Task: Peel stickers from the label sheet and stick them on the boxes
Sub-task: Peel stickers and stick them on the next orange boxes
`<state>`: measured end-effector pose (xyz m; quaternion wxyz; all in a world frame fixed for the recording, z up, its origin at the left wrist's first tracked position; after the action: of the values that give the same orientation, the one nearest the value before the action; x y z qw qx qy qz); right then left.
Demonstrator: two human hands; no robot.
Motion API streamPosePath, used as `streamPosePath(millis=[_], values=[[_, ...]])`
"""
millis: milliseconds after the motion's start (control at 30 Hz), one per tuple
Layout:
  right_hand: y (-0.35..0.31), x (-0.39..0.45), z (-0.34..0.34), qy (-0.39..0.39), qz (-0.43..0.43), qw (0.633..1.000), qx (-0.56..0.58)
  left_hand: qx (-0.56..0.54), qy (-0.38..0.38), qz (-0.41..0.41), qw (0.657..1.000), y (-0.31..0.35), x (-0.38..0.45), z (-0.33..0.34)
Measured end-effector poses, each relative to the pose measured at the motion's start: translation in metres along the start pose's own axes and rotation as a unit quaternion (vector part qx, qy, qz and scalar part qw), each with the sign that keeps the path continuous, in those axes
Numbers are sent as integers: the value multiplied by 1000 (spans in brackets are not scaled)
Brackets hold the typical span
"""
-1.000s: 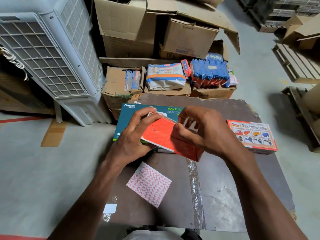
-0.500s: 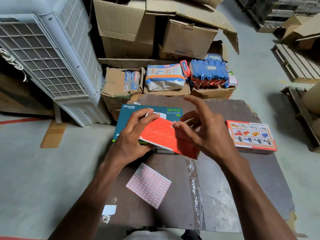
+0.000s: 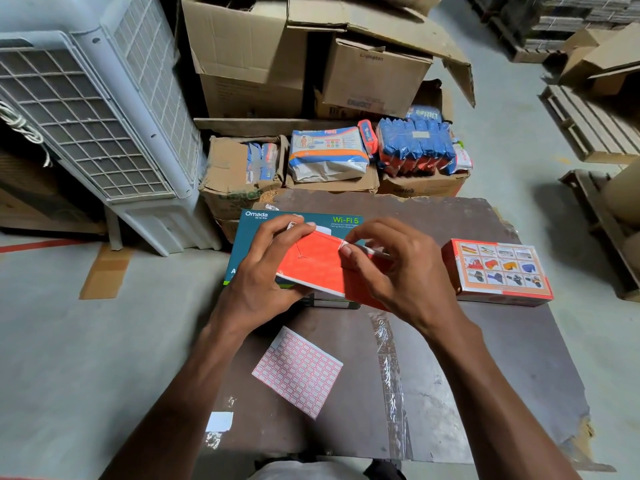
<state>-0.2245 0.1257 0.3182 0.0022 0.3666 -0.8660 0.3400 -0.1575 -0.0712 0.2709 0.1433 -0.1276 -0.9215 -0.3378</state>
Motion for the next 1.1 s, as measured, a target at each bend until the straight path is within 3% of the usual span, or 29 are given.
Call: streamPosePath(millis=[433,633,867,967,1100], values=[[10,7,16,-13,35,999,34,-4,-4,-30,1000,-6,-5,-3],[17,3,9,-37,36,997,53,-33,31,-65,997,-11,-5,-9],[27,8,13,-155,13,981,-114,-120,-31,-105,987,-19,16,-11],[38,12,14,-177,49,981,-63,-135,-49,-117,983,-24,27,-7],[52,10,16,-131,78,988,30,-202,-26,-151,967,-33,31,4]])
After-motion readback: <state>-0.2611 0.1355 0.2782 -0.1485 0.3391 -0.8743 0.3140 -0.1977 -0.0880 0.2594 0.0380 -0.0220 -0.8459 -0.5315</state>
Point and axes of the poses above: each hand's wrist, its own x-axis towards the middle knuckle, its own z-axis out of the palm, y = z × x, the point moved 5 cm from there along x, towards the middle knuckle, and after that the axes turned 12 degrees about -y, right-handed, at the moved point
